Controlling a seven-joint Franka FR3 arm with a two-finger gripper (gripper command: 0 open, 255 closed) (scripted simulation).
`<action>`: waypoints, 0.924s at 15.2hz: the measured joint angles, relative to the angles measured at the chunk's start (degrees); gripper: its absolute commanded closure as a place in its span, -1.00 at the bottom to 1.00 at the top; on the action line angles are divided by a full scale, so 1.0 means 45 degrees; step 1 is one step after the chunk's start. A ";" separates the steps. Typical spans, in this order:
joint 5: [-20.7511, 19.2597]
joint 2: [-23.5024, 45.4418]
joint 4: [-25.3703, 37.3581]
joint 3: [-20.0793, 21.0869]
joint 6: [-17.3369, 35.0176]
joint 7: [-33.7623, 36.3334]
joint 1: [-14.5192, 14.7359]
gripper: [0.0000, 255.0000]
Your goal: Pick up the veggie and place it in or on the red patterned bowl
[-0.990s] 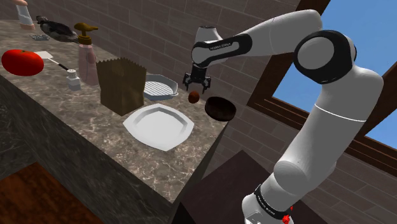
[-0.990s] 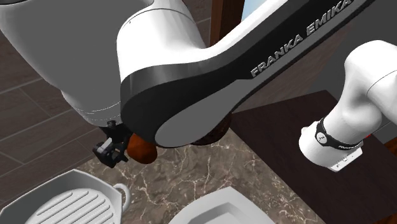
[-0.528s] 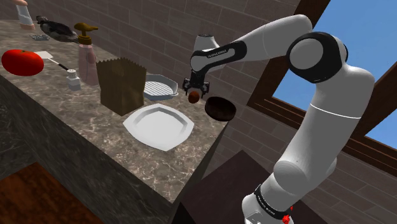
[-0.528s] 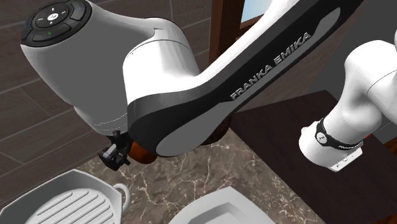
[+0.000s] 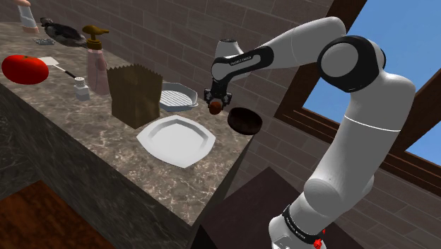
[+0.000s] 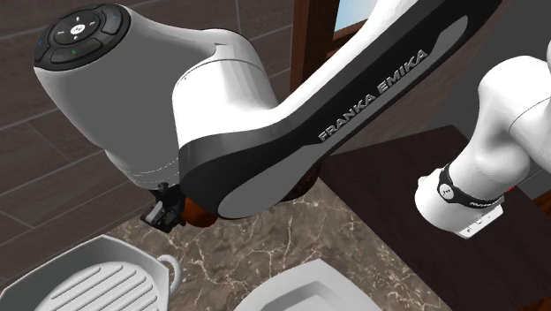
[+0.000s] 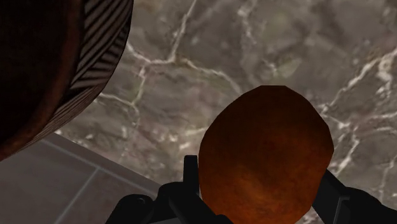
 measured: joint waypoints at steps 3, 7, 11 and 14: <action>0.0000 0.0001 0.0000 0.0001 0.0000 0.0000 0.0001 1.00; 0.0001 0.0001 0.0000 0.0001 0.0000 0.0000 0.0001 1.00; 0.0037 -0.0122 0.0062 0.0017 -0.0184 -0.0029 0.0004 1.00; 0.0112 -0.0302 0.0323 0.0034 -0.0611 -0.0131 -0.0006 1.00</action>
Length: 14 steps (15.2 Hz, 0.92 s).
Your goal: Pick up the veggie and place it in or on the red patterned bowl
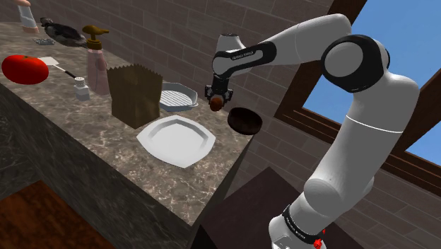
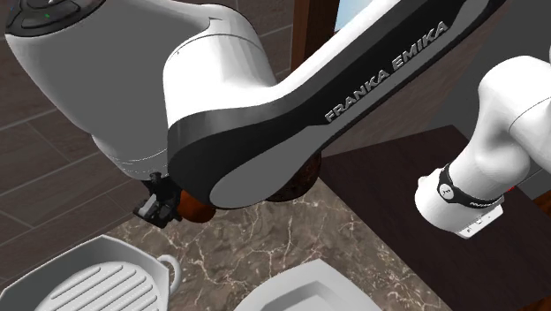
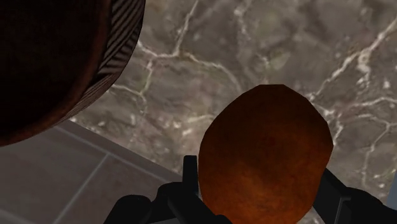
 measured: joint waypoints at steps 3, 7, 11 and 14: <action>0.0077 -0.0235 0.0213 0.0022 -0.0441 -0.0085 -0.0001 1.00; 0.0160 -0.0455 0.0550 0.0037 -0.0988 -0.0203 -0.0011 1.00; 0.0240 -0.0655 0.1022 0.0058 -0.1649 -0.0313 -0.0004 1.00; 0.0298 -0.0811 0.1365 0.0066 -0.2142 -0.0409 -0.0009 1.00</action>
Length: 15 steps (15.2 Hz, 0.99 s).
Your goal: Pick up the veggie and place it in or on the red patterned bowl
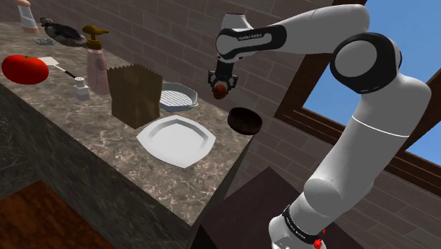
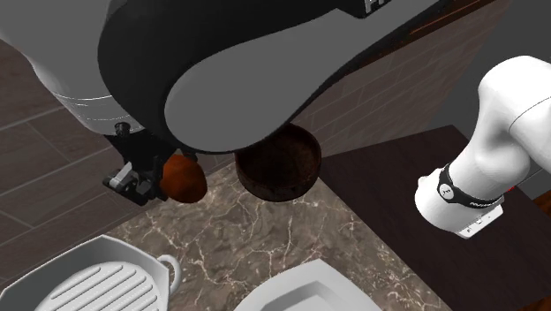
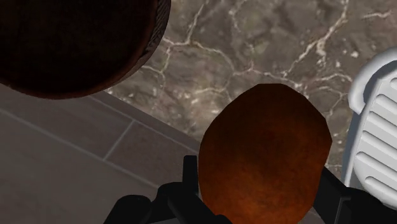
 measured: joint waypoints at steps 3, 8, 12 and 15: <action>0.0041 -0.0095 0.0342 0.0008 -0.0433 -0.0069 0.0002 1.00; 0.0106 -0.0255 0.0989 0.0026 -0.1233 -0.0182 0.0015 1.00; 0.0210 -0.0934 0.0604 -0.0040 -0.1494 -0.0426 -0.0104 1.00; 0.0348 -0.2227 -0.0958 -0.0187 -0.1172 -0.0757 -0.0295 1.00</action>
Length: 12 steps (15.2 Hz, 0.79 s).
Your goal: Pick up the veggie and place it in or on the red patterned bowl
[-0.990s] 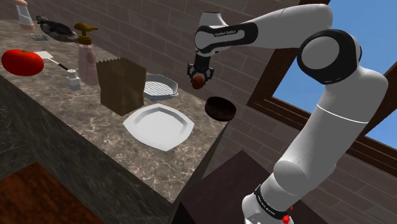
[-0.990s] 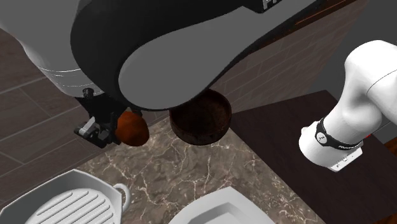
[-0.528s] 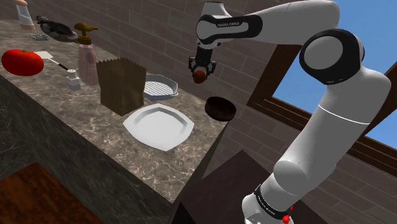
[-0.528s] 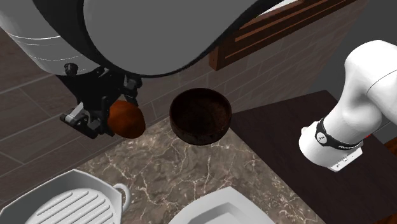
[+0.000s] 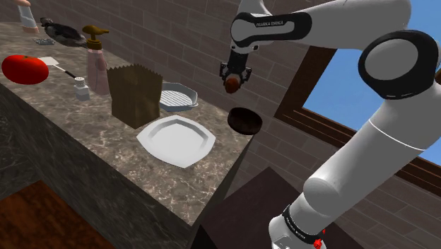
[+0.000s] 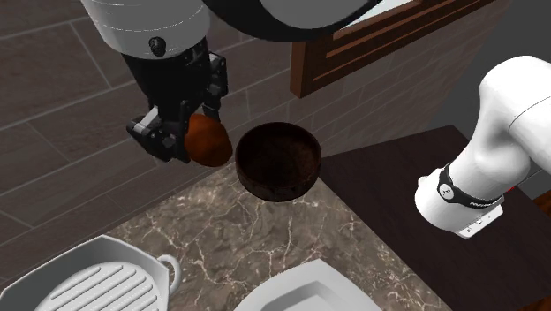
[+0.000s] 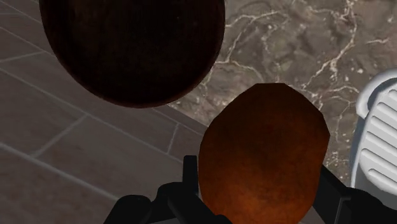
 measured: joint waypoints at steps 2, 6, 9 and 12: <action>0.0091 -0.1057 -0.1260 -0.0099 0.0231 -0.0189 -0.0087 1.00; 0.0196 -0.2898 -0.3023 -0.0453 0.0228 -0.0810 -0.0307 1.00; 0.0194 -0.3951 -0.4216 -0.0684 0.0423 -0.1135 -0.0419 1.00; 0.0164 -0.4111 -0.4832 -0.0744 0.0881 -0.1167 -0.0449 1.00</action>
